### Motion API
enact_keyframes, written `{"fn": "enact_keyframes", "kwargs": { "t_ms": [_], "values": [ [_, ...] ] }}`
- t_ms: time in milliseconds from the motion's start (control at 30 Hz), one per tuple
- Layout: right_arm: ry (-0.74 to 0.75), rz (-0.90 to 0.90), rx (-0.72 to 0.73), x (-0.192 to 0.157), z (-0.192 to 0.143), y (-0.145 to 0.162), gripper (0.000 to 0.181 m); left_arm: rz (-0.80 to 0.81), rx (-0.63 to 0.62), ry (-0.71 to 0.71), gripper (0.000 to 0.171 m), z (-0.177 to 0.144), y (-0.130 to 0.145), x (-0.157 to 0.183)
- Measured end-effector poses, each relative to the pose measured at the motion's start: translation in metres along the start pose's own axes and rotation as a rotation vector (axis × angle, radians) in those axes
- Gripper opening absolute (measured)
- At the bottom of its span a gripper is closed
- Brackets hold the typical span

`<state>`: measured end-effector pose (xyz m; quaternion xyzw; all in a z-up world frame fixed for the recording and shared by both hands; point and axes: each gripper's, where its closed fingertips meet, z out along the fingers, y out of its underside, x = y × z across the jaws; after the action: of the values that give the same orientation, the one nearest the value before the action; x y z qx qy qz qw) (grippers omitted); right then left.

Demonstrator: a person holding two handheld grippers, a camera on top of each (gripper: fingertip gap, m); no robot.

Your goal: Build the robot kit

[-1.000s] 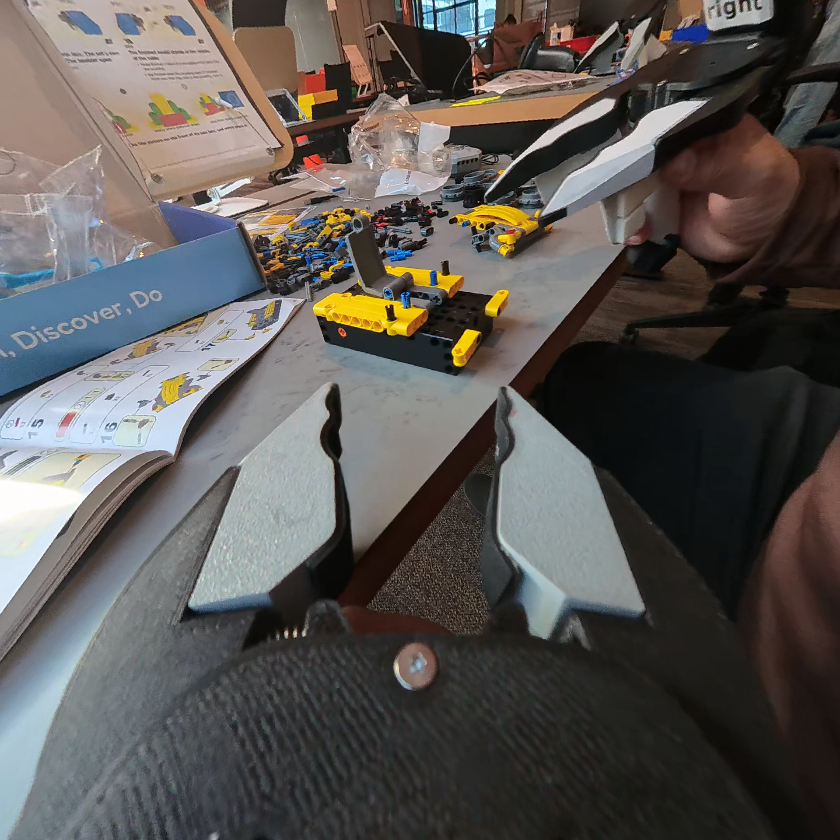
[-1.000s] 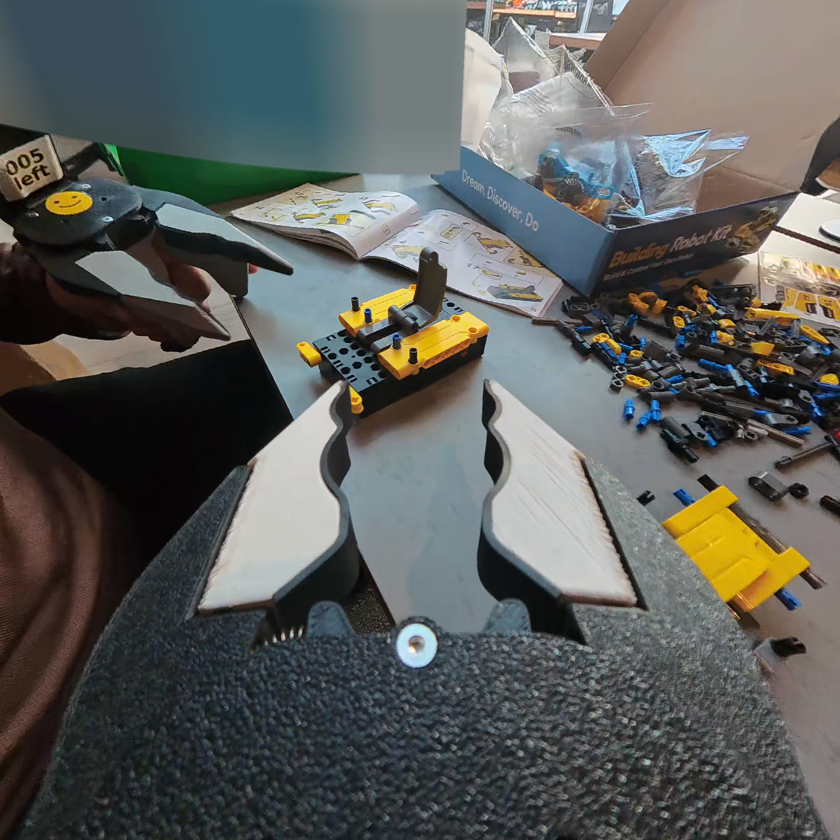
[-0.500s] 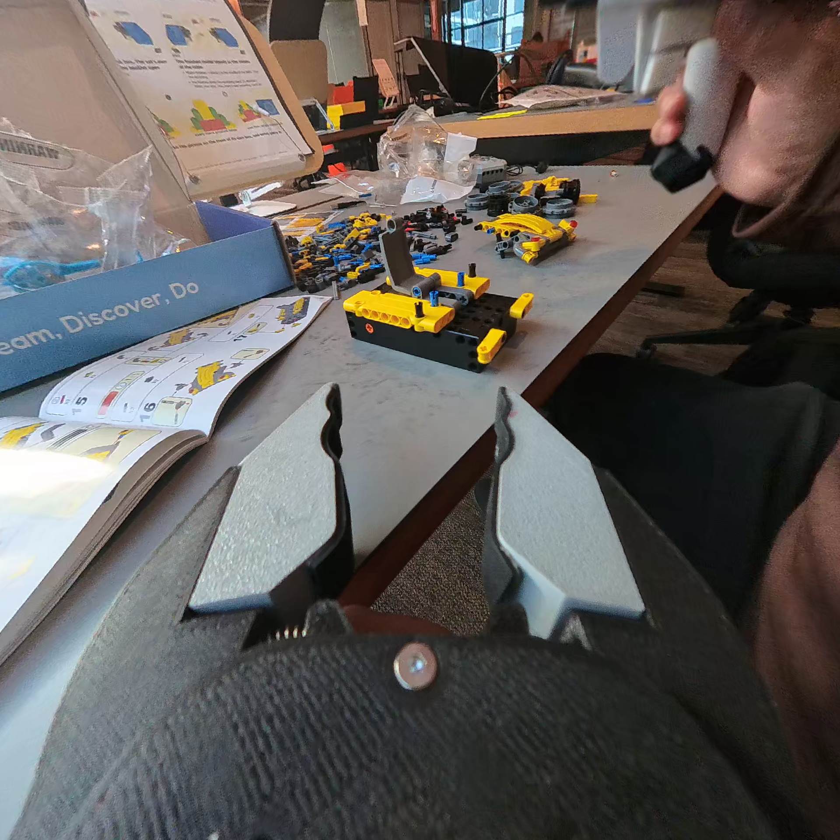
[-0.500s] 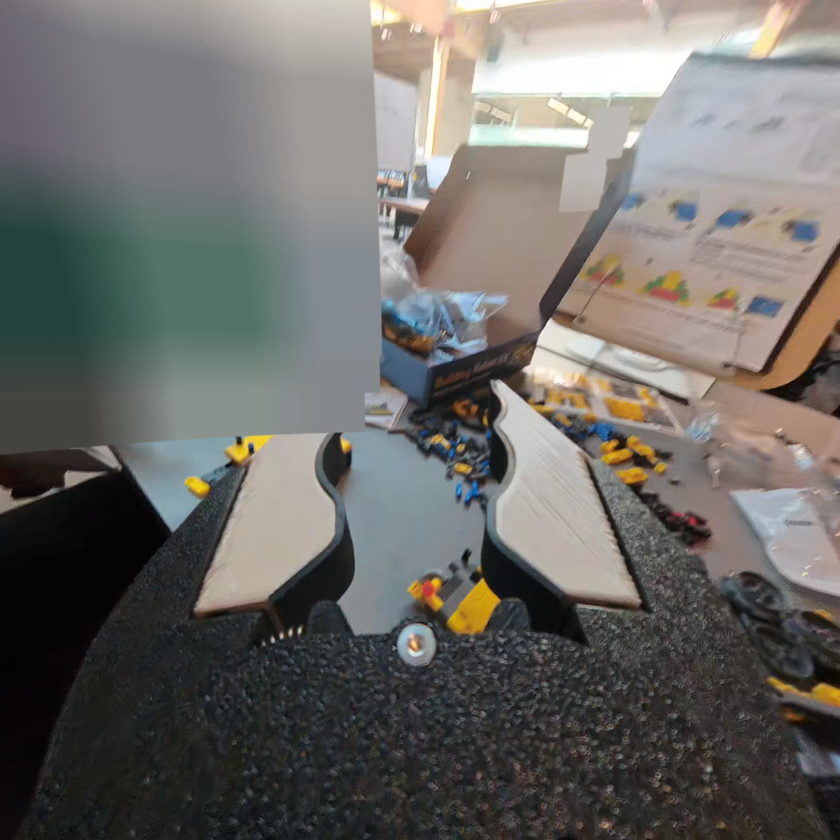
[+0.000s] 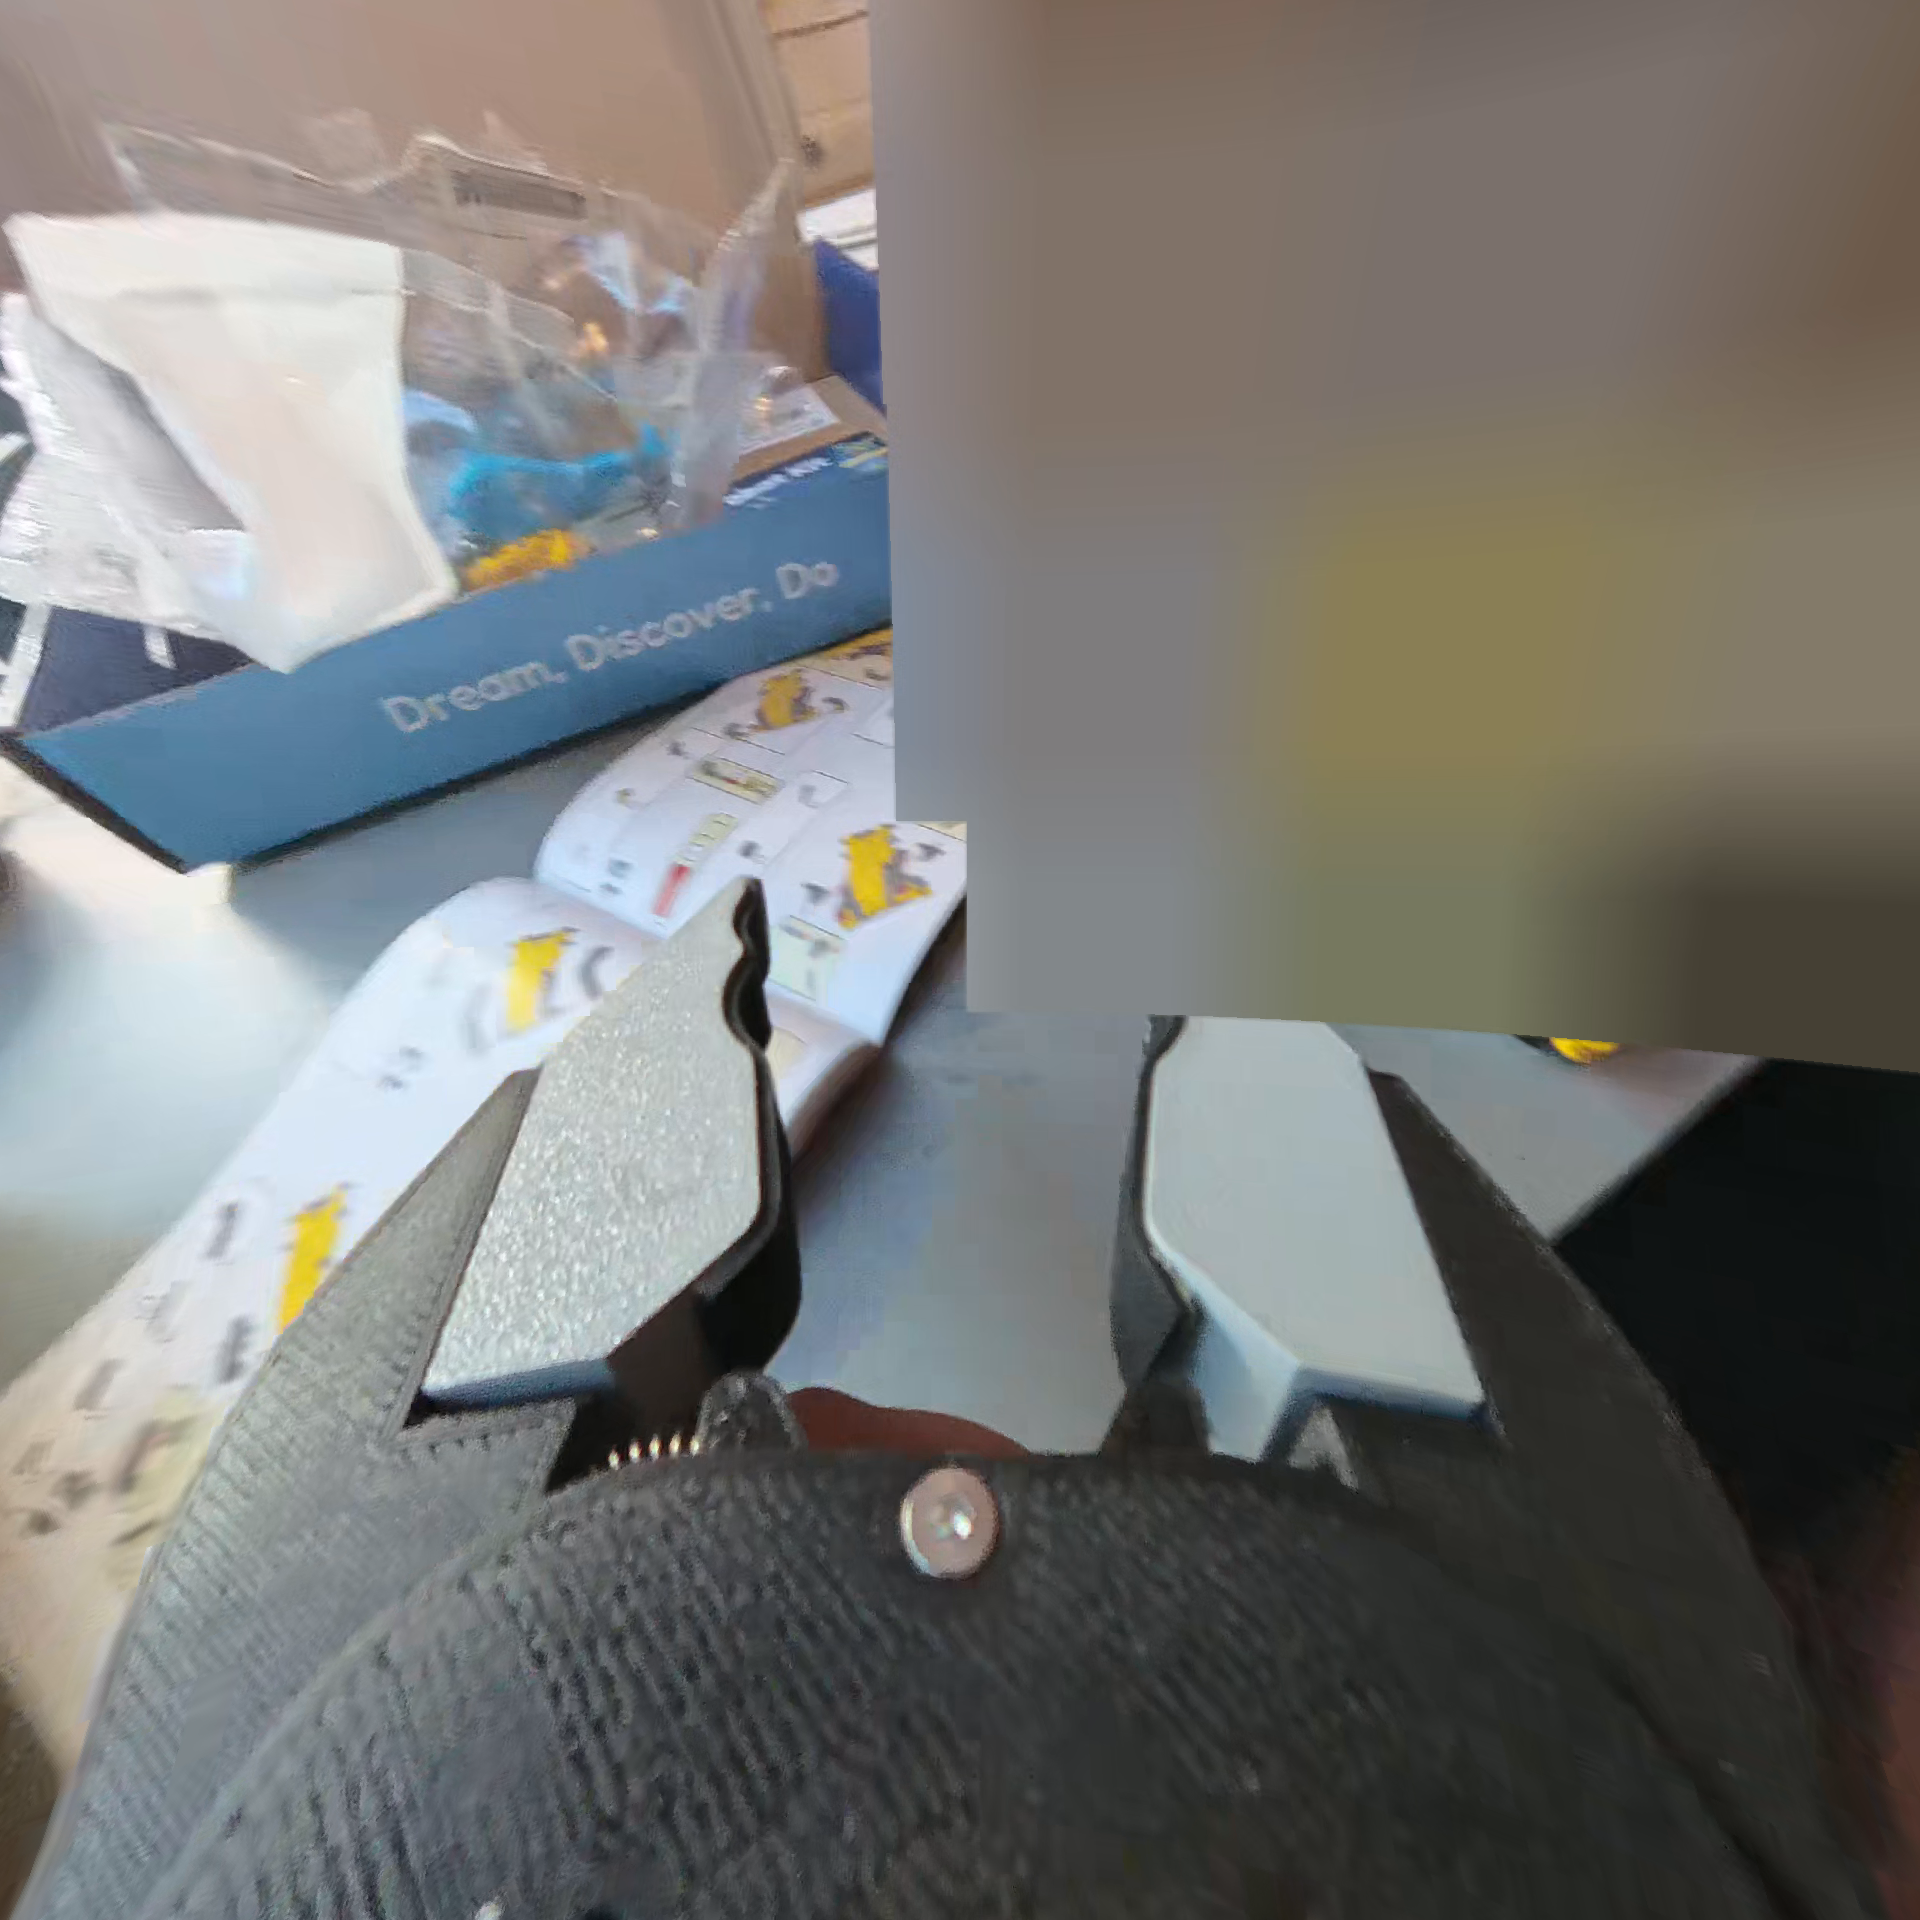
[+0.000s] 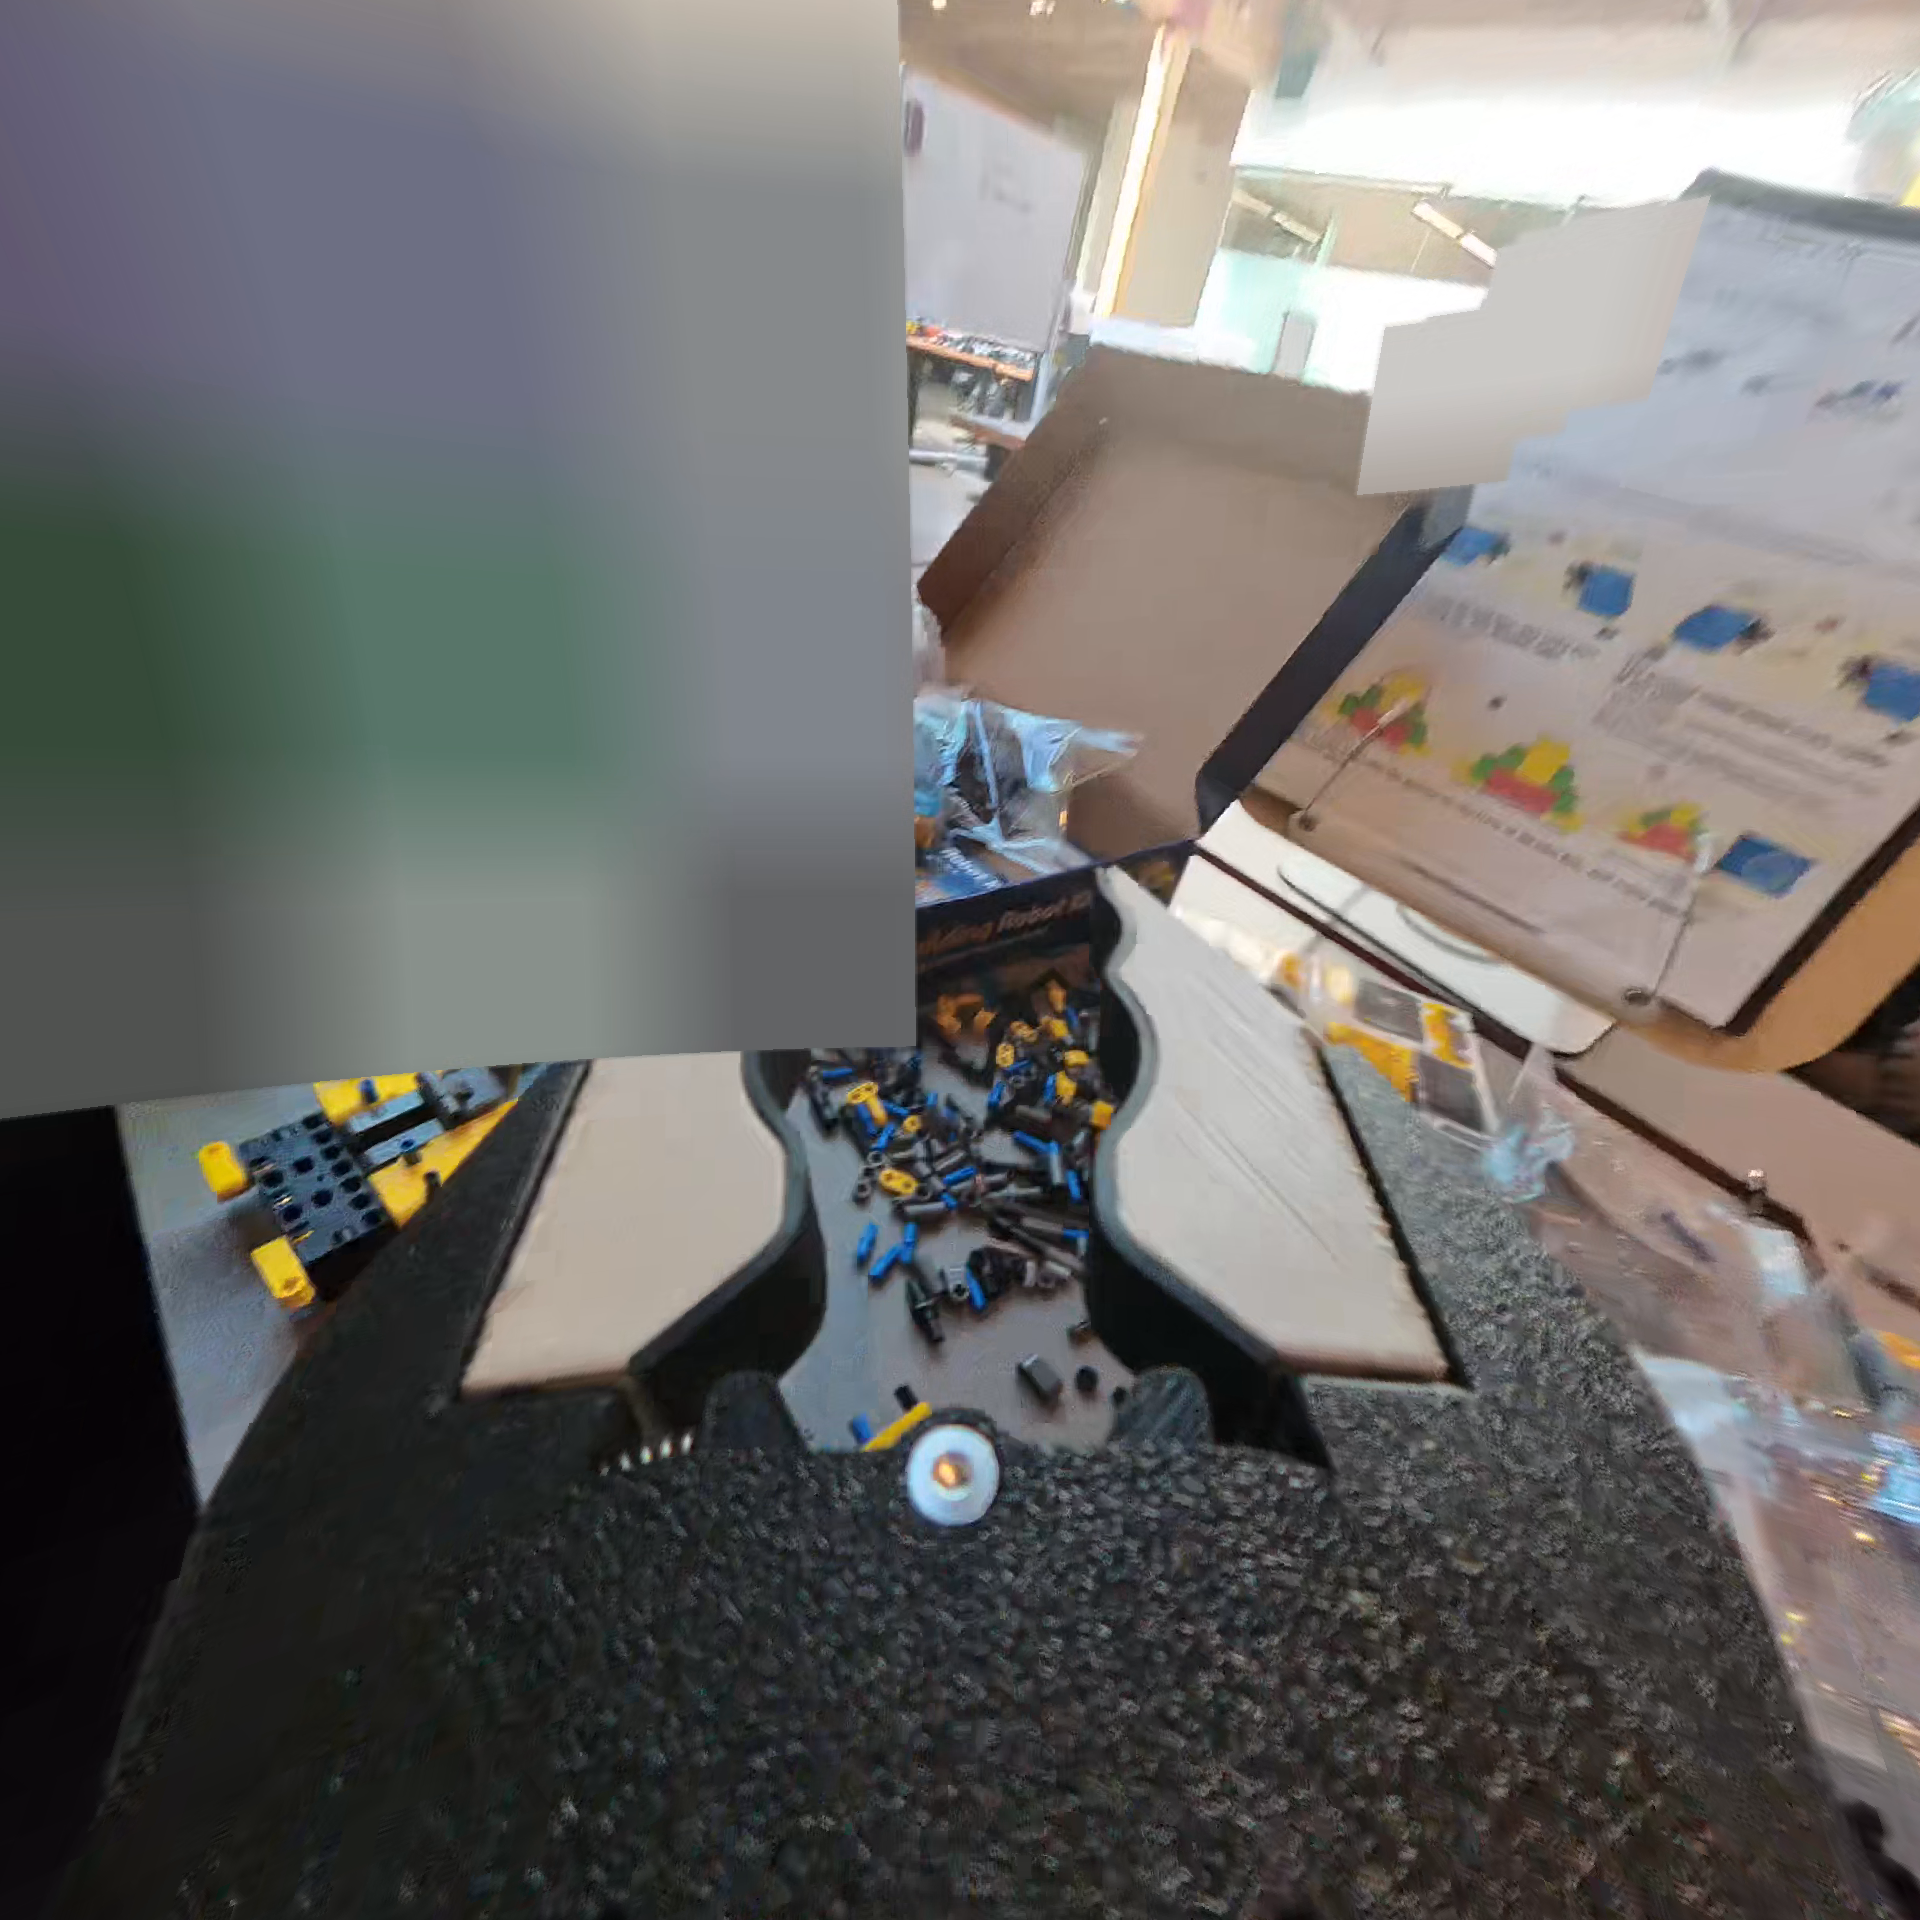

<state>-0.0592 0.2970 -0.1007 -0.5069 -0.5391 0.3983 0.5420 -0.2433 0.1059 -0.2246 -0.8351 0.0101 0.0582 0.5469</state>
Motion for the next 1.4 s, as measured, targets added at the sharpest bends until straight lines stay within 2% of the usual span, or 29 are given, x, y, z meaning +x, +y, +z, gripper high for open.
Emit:
{"fn": "enact_keyframes", "kwargs": {
  "t_ms": [33, 133, 267, 300, 333, 400, 500, 567, 633, 733, 800, 833, 867, 933, 1033, 1133, 1233, 1400],
  "values": [
    [-0.024, 0.011, -0.009, -0.003, 0.002, 0.007, 0.049, 0.022, -0.028, -0.019, 0.069, 0.006, -0.007, -0.009],
    [-0.045, 0.058, -0.019, -0.01, 0.007, 0.018, 0.049, 0.106, -0.209, 0.018, 0.077, 0.039, -0.003, -0.019],
    [-0.172, 0.146, -0.009, -0.034, 0.011, 0.02, 0.048, 0.248, -0.435, 0.093, 0.073, 0.071, 0.031, -0.02],
    [-0.215, 0.147, -0.023, -0.042, 0.013, 0.021, 0.046, 0.253, -0.445, 0.099, 0.056, 0.073, 0.034, -0.022],
    [-0.27, 0.145, -0.058, -0.053, 0.016, 0.025, 0.043, 0.239, -0.447, 0.148, 0.047, 0.073, 0.037, -0.019],
    [-0.395, 0.117, -0.157, -0.077, 0.026, 0.037, 0.041, 0.12, -0.45, 0.243, 0.023, 0.07, 0.042, -0.011],
    [-0.473, 0.06, -0.311, -0.093, 0.061, 0.052, 0.027, 0.115, -0.451, 0.26, 0.011, 0.065, 0.044, -0.008],
    [-0.564, 0.068, -0.411, -0.11, 0.089, 0.054, 0.033, 0.149, -0.456, 0.24, 0.007, 0.061, 0.046, -0.004],
    [-0.671, 0.001, -0.505, -0.13, 0.113, 0.063, 0.035, 0.158, -0.46, 0.257, 0.006, 0.051, 0.049, 0.003],
    [-0.666, -0.147, -0.671, -0.133, 0.15, 0.097, 0.042, 0.231, -0.451, 0.283, 0.006, 0.03, 0.056, 0.013],
    [-0.66, -0.159, -0.734, -0.136, 0.166, 0.11, 0.044, 0.252, -0.436, 0.266, 0.008, 0.02, 0.06, 0.012],
    [-0.667, -0.165, -0.774, -0.138, 0.17, 0.116, 0.053, 0.255, -0.434, 0.26, 0.008, 0.015, 0.062, 0.011],
    [-0.67, -0.184, -0.806, -0.14, 0.174, 0.121, 0.06, 0.252, -0.419, 0.253, 0.021, 0.01, 0.061, 0.01],
    [-0.681, -0.233, -0.826, -0.144, 0.18, 0.125, 0.062, 0.21, -0.378, 0.231, 0.048, -0.002, 0.055, 0.006],
    [-0.742, -0.307, -0.927, -0.148, 0.175, 0.136, 0.079, 0.186, -0.336, 0.158, 0.063, -0.012, 0.05, -0.01],
    [-0.77, -0.382, -0.971, -0.14, 0.173, 0.136, 0.072, 0.172, -0.361, 0.136, 0.074, -0.008, 0.057, -0.017],
    [-0.771, -0.446, -0.962, -0.125, 0.167, 0.122, 0.066, 0.149, -0.363, 0.096, 0.075, -0.007, 0.061, -0.021],
    [-0.722, -0.438, -0.916, -0.094, 0.156, 0.09, 0.067, 0.068, -0.266, 0.092, 0.072, -0.02, 0.055, -0.017]
  ]
}}
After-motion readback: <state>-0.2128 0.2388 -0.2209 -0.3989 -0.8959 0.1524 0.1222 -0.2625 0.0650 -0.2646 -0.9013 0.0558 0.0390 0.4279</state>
